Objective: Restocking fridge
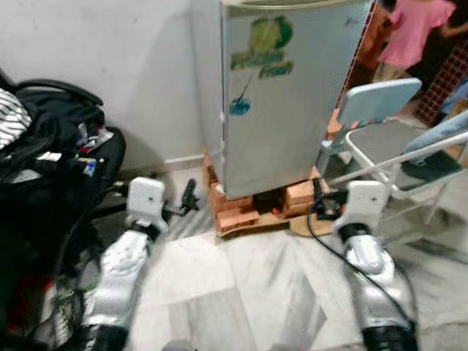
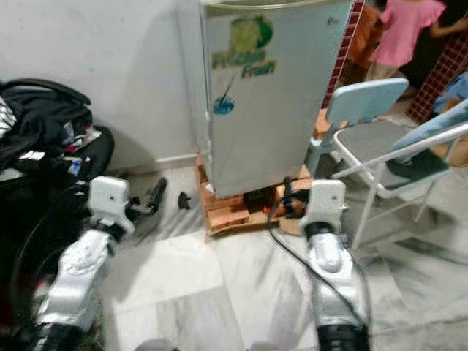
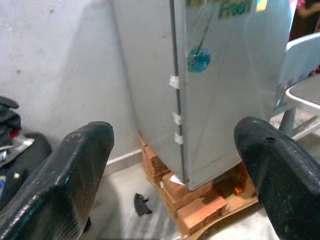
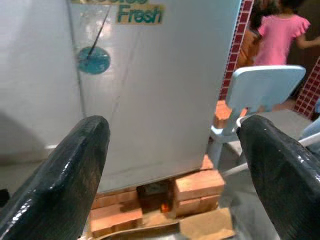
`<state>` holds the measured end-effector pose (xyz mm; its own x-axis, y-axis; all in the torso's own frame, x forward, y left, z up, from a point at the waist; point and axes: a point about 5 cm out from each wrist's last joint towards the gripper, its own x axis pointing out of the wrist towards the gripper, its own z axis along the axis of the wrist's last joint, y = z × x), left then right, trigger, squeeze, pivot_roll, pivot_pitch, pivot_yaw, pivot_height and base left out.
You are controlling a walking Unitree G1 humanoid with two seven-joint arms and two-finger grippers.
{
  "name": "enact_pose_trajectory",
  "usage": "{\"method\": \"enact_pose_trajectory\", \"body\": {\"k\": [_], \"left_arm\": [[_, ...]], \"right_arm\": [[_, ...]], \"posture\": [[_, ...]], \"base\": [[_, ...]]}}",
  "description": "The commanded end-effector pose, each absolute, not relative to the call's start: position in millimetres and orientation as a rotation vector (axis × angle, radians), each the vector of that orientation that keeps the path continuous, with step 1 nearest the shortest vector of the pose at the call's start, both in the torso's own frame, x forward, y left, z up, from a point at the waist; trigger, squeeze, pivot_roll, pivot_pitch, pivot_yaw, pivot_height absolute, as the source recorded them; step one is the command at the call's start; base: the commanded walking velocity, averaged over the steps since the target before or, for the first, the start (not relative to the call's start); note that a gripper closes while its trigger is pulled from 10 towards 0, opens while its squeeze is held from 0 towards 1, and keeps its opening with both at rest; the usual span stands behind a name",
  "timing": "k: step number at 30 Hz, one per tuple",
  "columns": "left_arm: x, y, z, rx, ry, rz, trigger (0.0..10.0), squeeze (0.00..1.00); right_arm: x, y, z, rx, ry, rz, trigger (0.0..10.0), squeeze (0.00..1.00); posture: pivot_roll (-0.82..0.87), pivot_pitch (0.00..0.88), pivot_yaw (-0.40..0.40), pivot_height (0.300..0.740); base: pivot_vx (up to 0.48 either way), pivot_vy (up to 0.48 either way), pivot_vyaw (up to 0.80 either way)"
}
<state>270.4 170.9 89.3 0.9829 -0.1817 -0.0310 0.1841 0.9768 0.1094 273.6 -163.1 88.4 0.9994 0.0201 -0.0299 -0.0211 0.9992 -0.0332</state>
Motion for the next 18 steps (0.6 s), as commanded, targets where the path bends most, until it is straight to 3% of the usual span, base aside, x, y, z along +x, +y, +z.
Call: {"method": "enact_pose_trajectory", "body": {"k": [1,14,18], "left_arm": [[273.4,158.2,95.3,0.107,-0.009,-0.219,10.0,0.0],[274.9,159.3,94.0,0.095,0.007,-0.21,10.0,0.0],[275.0,158.4,93.1,0.072,0.015,-0.194,10.0,0.0]], "right_arm": [[274.0,-175.5,92.8,-0.053,0.019,-0.01,10.0,0.0],[275.6,-175.1,93.6,-0.057,0.017,-0.008,10.0,0.0],[275.5,-176.1,93.9,-0.063,0.012,-0.009,10.0,0.0]], "posture": [[0.01,0.0,0.001,0.74],[0.01,0.0,0.001,0.74],[0.01,0.0,0.001,0.74]], "base": [[0.416,0.0,-0.8],[0.443,0.019,-0.8],[0.0,0.0,-0.12]]}}
